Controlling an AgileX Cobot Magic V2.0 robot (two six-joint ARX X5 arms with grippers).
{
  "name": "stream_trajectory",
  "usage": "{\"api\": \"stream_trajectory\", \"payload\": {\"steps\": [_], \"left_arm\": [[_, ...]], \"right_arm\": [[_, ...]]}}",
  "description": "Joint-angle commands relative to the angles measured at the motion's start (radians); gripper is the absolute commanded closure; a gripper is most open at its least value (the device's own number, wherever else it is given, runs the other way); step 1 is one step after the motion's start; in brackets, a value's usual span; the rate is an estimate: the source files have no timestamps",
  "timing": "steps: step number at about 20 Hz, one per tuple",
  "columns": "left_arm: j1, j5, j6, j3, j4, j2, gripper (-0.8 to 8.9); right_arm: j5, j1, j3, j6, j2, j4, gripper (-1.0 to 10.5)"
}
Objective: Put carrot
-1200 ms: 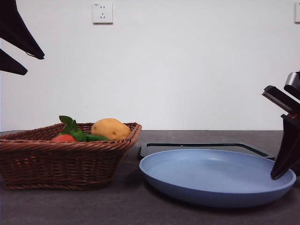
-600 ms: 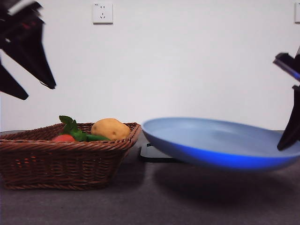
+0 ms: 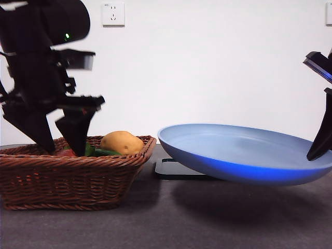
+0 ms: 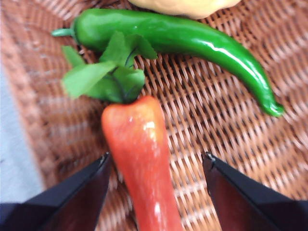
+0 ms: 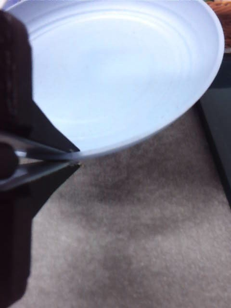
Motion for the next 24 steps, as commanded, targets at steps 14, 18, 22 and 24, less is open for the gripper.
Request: {"api": "stream_trajectory", "payload": {"steps": [14, 18, 22, 24], "left_arm": [[-0.020, 0.032, 0.014, 0.015, 0.051, 0.068, 6.64], [-0.021, 0.055, 0.014, 0.027, 0.071, 0.066, 6.64], [-0.021, 0.077, 0.039, 0.155, -0.118, 0.063, 6.64], [-0.021, 0.160, 0.066, 0.264, -0.252, 0.063, 6.64]], "right_arm": [[0.006, 0.002, 0.011, -0.020, 0.007, 0.042, 9.4], [0.006, 0.002, 0.011, -0.020, 0.007, 0.047, 9.4], [0.006, 0.002, 0.011, -0.020, 0.007, 0.047, 9.4], [0.006, 0.002, 0.011, -0.020, 0.007, 0.047, 9.4]]}}
